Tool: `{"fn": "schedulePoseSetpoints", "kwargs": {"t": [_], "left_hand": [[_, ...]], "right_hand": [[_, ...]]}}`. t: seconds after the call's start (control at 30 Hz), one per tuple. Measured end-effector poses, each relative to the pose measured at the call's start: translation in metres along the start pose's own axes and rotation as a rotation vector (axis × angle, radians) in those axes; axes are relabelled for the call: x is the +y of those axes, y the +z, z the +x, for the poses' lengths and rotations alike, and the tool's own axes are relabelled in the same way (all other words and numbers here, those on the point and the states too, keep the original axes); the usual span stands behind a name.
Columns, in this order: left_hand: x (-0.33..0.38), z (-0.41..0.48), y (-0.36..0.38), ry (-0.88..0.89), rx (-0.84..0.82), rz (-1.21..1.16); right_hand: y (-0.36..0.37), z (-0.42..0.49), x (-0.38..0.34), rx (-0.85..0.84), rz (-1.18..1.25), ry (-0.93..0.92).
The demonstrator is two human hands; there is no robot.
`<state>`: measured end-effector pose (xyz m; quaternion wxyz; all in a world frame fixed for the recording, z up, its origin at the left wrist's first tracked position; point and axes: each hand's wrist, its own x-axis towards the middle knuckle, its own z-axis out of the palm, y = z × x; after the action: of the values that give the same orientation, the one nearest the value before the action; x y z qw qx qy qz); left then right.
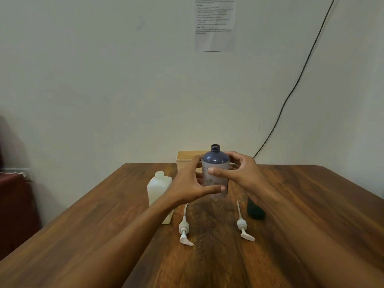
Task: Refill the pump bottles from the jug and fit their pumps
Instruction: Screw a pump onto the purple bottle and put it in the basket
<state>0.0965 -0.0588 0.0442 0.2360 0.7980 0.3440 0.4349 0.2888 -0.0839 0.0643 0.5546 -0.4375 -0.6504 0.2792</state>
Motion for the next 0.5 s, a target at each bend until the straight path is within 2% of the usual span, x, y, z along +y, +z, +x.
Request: {"fn": "schedulePoseSetpoints", "kwargs": {"t": [0.37, 0.5], "left_hand": [[-0.006, 0.002, 0.007, 0.000, 0.111, 0.033], [-0.007, 0.000, 0.006, 0.003, 0.122, 0.023]], "right_hand": [[-0.001, 0.000, 0.004, -0.031, -0.066, -0.006], [-0.012, 0.000, 0.005, -0.141, -0.132, 0.033]]}}
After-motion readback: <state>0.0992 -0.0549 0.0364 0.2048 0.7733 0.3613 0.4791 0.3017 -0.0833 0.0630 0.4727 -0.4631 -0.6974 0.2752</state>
